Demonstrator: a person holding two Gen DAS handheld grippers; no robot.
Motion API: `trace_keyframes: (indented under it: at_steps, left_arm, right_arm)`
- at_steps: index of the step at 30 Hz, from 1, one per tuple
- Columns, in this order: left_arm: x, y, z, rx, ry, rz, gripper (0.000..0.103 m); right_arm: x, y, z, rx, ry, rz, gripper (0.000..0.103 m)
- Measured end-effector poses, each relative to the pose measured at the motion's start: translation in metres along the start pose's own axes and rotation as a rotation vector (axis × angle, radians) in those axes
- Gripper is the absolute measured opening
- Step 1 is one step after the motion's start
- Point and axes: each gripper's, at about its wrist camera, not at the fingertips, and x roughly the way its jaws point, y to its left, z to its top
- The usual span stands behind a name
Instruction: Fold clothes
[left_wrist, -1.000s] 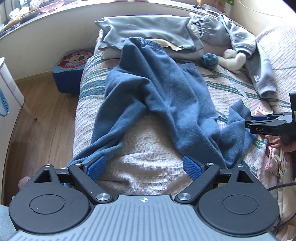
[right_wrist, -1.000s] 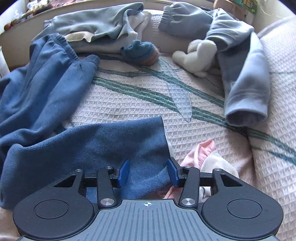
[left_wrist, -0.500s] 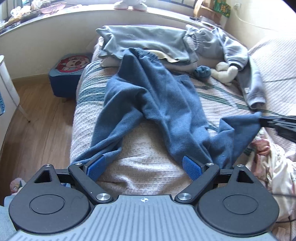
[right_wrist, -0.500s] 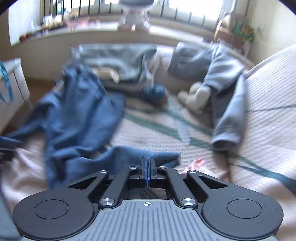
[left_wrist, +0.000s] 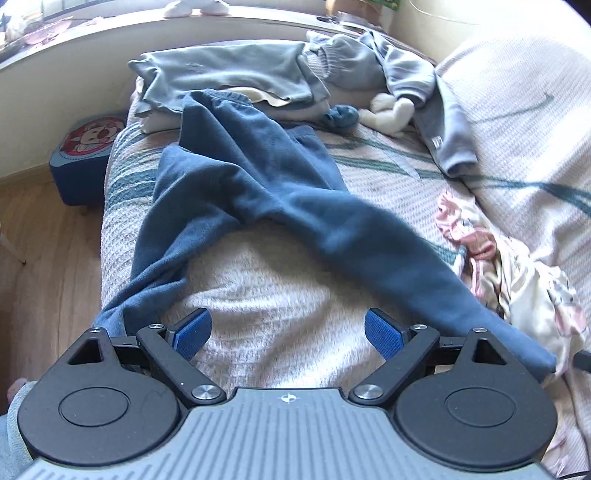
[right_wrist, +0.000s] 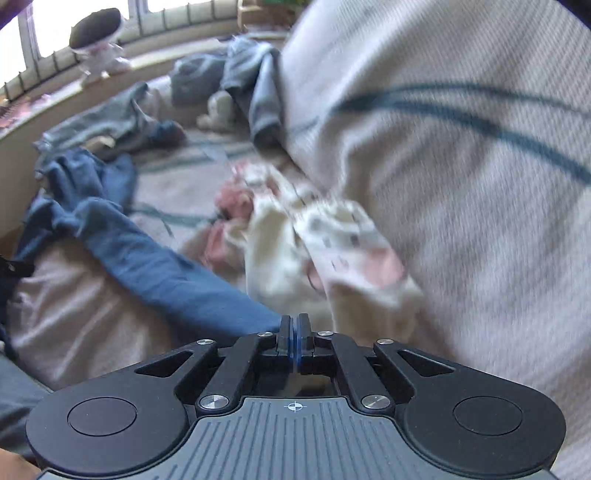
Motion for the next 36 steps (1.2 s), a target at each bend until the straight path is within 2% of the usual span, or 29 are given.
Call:
trace_keyframes:
  at_steps: [3, 5, 7, 10, 13, 22, 25, 29, 36]
  left_arm:
    - [-0.001, 0.0, -0.004, -0.001, 0.004, 0.019, 0.093]
    - [-0.003, 0.0, -0.007, -0.007, 0.001, 0.034, 0.099]
    - [-0.005, 0.002, -0.007, -0.015, -0.007, 0.051, 0.099]
    - [-0.008, 0.003, -0.008, -0.019, -0.02, 0.076, 0.102]
    - [-0.011, 0.004, -0.009, -0.018, -0.027, 0.103, 0.103]
    - [-0.027, 0.02, -0.012, -0.066, -0.062, 0.196, 0.103]
    - [-0.03, 0.027, -0.013, -0.082, -0.067, 0.222, 0.103]
    - [-0.032, 0.037, -0.015, -0.119, -0.073, 0.238, 0.103]
    - [-0.026, 0.048, -0.018, -0.167, -0.062, 0.269, 0.103]
  right_arm:
    - [0.006, 0.002, 0.002, -0.018, 0.008, -0.031, 0.008]
    - [0.001, 0.001, 0.009, -0.042, -0.033, -0.049, 0.015]
    - [-0.007, 0.004, 0.02, -0.068, -0.089, -0.042, 0.017]
    - [-0.014, 0.015, 0.034, -0.116, -0.161, -0.001, 0.027]
    - [-0.012, 0.036, 0.044, -0.176, -0.193, 0.08, 0.031]
    - [0.022, 0.134, 0.054, -0.329, -0.161, 0.348, 0.038]
    - [0.031, 0.167, 0.056, -0.394, -0.154, 0.417, 0.044]
    - [0.042, 0.198, 0.061, -0.464, -0.154, 0.452, 0.052]
    - [0.062, 0.22, 0.063, -0.516, -0.112, 0.477, 0.053]
